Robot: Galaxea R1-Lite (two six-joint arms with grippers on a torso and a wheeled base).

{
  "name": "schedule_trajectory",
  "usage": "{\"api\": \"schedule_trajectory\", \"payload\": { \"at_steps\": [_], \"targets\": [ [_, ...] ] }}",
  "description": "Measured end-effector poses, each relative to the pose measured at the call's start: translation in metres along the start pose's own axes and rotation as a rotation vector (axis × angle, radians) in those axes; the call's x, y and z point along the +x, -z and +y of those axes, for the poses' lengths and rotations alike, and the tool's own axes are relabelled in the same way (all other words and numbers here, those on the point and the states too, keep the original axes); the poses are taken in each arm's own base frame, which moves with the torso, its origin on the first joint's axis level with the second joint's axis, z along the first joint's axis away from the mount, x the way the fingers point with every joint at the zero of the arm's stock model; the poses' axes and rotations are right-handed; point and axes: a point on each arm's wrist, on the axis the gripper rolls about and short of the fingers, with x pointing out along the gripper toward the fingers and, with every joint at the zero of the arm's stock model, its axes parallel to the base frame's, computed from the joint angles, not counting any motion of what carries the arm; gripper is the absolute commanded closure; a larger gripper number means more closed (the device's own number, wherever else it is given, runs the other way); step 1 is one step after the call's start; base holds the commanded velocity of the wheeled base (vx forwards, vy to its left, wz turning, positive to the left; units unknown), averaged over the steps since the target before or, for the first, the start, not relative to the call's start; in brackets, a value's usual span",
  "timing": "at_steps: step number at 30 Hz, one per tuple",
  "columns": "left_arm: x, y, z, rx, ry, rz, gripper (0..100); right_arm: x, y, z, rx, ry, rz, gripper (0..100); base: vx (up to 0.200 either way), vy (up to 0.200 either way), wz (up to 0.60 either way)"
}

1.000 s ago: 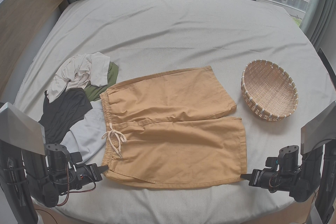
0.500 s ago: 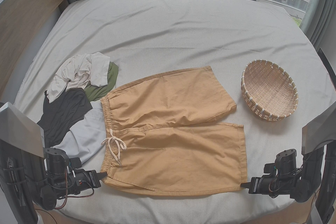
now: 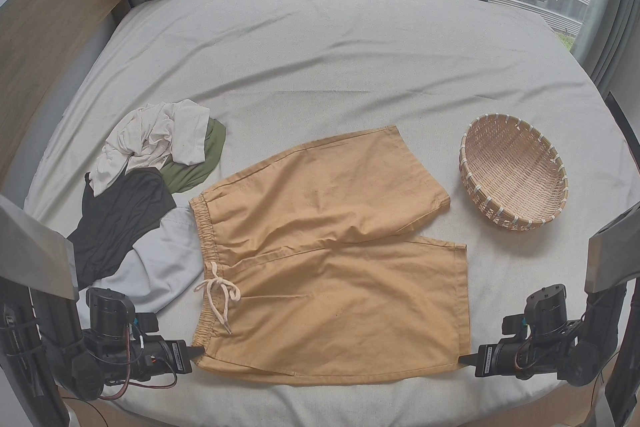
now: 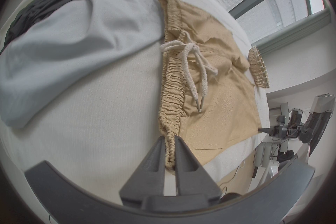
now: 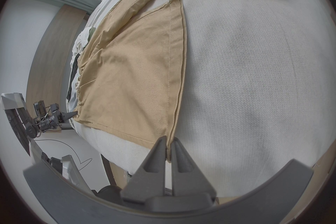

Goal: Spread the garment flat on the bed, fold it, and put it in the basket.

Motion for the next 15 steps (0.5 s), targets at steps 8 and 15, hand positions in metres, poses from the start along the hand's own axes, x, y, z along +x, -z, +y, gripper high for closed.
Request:
{"api": "schedule_trajectory", "payload": {
  "at_steps": [8,15],
  "targets": [
    [-0.009,0.001,-0.003,0.027,-0.006,0.019,100,-0.009,0.009,0.005,-0.015,0.014,0.078,100,0.0,0.0,0.0],
    [-0.011,0.004,-0.002,0.039,-0.019,0.055,100,-0.016,0.008,0.011,-0.042,-0.003,0.067,100,0.0,0.0,0.0]
  ]
}}
